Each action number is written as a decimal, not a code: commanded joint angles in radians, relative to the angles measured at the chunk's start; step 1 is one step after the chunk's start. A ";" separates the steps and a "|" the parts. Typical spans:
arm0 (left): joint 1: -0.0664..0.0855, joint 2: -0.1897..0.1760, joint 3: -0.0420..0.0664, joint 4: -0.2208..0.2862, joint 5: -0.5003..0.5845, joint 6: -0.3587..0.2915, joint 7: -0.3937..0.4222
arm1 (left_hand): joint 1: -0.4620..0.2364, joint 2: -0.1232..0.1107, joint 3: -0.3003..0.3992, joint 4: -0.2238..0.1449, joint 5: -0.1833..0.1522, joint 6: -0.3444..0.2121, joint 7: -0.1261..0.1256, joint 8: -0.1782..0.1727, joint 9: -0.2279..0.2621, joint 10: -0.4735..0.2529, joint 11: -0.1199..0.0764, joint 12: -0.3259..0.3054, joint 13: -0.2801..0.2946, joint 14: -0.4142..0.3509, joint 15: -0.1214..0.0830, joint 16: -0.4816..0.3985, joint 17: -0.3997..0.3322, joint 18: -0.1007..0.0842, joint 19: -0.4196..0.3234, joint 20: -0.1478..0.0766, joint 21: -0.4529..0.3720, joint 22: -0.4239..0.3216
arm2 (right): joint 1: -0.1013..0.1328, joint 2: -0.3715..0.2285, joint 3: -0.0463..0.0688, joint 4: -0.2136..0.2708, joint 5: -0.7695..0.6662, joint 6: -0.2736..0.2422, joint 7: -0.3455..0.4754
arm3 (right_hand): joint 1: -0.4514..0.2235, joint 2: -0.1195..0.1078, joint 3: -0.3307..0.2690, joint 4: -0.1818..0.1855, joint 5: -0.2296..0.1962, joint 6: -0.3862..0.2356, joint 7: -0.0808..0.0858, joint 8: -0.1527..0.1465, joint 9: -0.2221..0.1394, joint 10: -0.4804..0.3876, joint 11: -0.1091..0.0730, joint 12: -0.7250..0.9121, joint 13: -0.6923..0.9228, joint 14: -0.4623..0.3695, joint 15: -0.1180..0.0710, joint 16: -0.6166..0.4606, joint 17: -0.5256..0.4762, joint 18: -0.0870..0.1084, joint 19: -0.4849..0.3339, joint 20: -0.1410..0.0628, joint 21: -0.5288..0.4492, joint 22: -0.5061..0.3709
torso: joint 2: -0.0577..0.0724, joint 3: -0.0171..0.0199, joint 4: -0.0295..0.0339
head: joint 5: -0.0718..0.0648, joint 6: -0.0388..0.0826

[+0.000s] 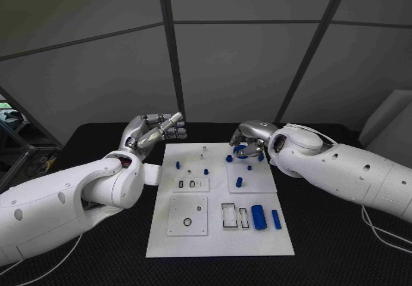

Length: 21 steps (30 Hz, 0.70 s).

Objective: Assemble the parts on the task board

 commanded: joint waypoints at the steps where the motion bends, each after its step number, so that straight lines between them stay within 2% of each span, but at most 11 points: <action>1: 0.001 -0.002 0.001 0.010 -0.011 0.022 0.004 | 0.009 -0.002 -0.002 -0.005 -0.001 0.008 0.002 -0.005 -0.001 0.004 0.002 -0.007 -0.001 0.000 0.003 -0.007 0.001 -0.002 0.006 0.000 0.004 -0.001 | 0.004 0.004 0.001 -0.002 -0.062 0.064 -0.038 | 0.003 -0.012 0.005 0.006 0.004 -0.008 -0.001 -0.004 -0.001 -0.012 0.000 -0.003 0.001 0.030 0.002 0.033 0.035 -0.008 0.009 0.001 0.036 0.042 | 0.019 -0.0019 0.0038 | -0.002 0.000; 9: 0.000 -0.011 0.001 0.026 -0.011 0.023 0.002 | 0.008 -0.002 -0.004 -0.005 -0.001 0.007 0.004 -0.010 -0.002 0.003 0.004 -0.013 -0.002 -0.003 0.005 -0.015 0.002 -0.003 0.006 0.001 0.003 -0.002 | 0.005 0.010 0.001 0.002 -0.076 0.083 -0.045 | 0.009 -0.016 0.007 0.009 0.002 -0.012 -0.004 -0.004 -0.001 -0.015 0.000 -0.001 0.002 0.030 0.003 0.071 0.075 -0.012 0.012 0.003 0.069 0.078 | 0.033 -0.0032 0.0041 | -0.003 0.000; 14: 0.001 -0.016 0.001 0.030 -0.011 0.023 0.000 | 0.007 -0.002 -0.005 -0.004 -0.001 0.007 0.005 -0.011 -0.002 0.003 0.004 -0.015 -0.002 -0.005 0.005 -0.018 0.003 -0.003 0.006 0.001 0.002 -0.003 | 0.006 0.015 0.001 -0.001 -0.079 0.083 -0.045 | 0.010 -0.015 0.009 0.014 0.002 -0.012 -0.005 -0.003 0.000 -0.010 -0.001 0.001 0.003 0.031 0.002 0.100 0.106 -0.016 0.018 0.003 0.097 0.111 | 0.038 -0.0036 0.0056 | -0.005 0.001; 21: 0.001 -0.020 0.001 0.030 -0.011 0.024 -0.001 | 0.007 -0.002 -0.006 -0.004 -0.001 0.007 0.005 -0.012 -0.002 0.003 0.005 -0.017 -0.002 -0.005 0.006 -0.020 0.003 -0.003 0.006 0.002 0.002 -0.003 | 0.006 0.020 0.001 0.002 -0.080 0.071 -0.039 | 0.013 -0.012 0.021 0.022 0.004 -0.009 -0.005 -0.002 0.000 0.007 -0.005 0.004 0.005 0.033 -0.001 0.149 0.160 -0.024 0.034 0.003 0.149 0.177 | 0.039 -0.0021 0.0047 | 0.000 -0.002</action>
